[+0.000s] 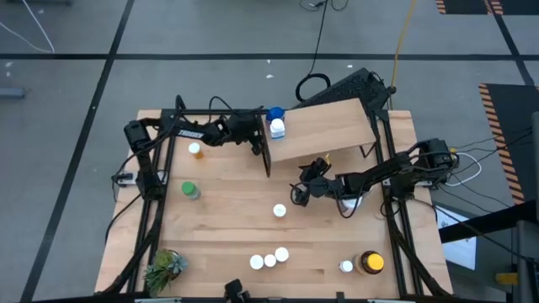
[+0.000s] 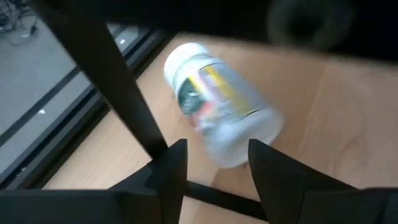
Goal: Pick and place medicine bottles onto shelf by color
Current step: Adjust the shelf on the table
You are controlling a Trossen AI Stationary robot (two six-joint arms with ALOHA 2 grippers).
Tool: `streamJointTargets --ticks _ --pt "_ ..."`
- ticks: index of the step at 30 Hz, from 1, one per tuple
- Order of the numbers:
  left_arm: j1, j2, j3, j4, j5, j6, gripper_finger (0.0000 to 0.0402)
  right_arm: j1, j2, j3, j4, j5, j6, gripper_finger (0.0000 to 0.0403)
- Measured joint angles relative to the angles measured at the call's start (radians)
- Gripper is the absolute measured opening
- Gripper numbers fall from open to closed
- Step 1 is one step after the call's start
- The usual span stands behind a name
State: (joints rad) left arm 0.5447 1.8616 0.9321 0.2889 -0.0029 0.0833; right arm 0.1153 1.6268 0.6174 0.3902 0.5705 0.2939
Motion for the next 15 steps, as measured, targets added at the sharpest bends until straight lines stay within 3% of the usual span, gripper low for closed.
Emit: streamJointTargets --ticks 10,15 --pt "0.027 0.044 0.005 0.054 -0.02 0.0 0.0217 0.0 0.0 0.0 -0.021 0.0 -0.007 0.0357" --pt "0.042 0.03 0.004 0.035 -0.106 0.041 0.0219 0.0 0.0 0.0 -0.031 0.0 -0.007 0.0357"
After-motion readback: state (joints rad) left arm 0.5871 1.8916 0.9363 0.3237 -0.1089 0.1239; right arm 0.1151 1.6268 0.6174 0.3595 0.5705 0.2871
